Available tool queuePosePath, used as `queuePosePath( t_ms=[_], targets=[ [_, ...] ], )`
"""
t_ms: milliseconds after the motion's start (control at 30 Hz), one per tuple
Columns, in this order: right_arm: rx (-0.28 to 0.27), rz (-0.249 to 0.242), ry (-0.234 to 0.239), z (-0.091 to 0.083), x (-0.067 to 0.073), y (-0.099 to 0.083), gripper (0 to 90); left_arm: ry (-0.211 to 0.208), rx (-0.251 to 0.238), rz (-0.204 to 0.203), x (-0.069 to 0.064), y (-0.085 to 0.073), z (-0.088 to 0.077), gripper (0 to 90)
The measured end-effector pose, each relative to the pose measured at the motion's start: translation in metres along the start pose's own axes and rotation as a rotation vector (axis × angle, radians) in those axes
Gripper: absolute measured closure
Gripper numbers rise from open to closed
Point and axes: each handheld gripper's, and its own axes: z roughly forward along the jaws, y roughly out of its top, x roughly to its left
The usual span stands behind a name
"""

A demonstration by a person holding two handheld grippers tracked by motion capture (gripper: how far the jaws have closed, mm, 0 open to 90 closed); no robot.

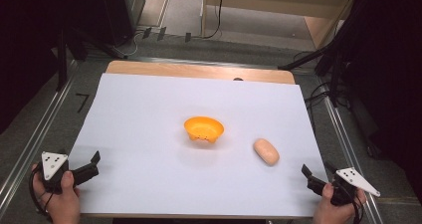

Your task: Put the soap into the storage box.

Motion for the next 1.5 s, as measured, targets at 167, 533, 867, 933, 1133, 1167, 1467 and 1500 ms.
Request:
queuePosePath(
  t_ms=[167, 533, 867, 933, 1133, 1167, 1467, 1500],
  targets=[
    [0.007, -0.018, -0.015, 0.001, 0.001, 0.001, 12.4, -0.001, 0.002, -0.001, 0.000, 0.000, 0.000, 0.0],
    [0.138, -0.027, 0.001, 0.006, -0.003, 0.009, 4.5, 0.005, 0.014, 0.010, -0.001, 0.001, 0.001, 0.0],
    [0.358, -0.178, -0.013, 0.014, 0.007, 0.028, 0.0, 0.004, 0.014, 0.022, -0.002, 0.000, 0.002, 0.0],
    [0.415, -0.199, 0.004, 0.019, 0.012, 0.037, 0.0, 0.001, 0.016, 0.023, -0.002, 0.001, 0.002, 0.0],
    [0.521, -0.252, 0.005, 0.031, 0.022, 0.050, 0.0, 0.000, 0.022, 0.024, -0.002, 0.001, 0.002, 0.0],
    [0.541, -0.257, 0.007, 0.034, 0.023, 0.052, 0.0, -0.001, 0.022, 0.023, -0.002, 0.001, 0.002, 0.0],
    [0.655, -0.304, 0.016, 0.053, 0.037, 0.071, 0.0, -0.006, 0.028, 0.024, -0.002, 0.001, 0.003, 0.0],
    [0.677, -0.318, 0.019, 0.057, 0.040, 0.074, 0.0, -0.006, 0.028, 0.023, -0.002, 0.001, 0.003, 0.0]
  ],
)
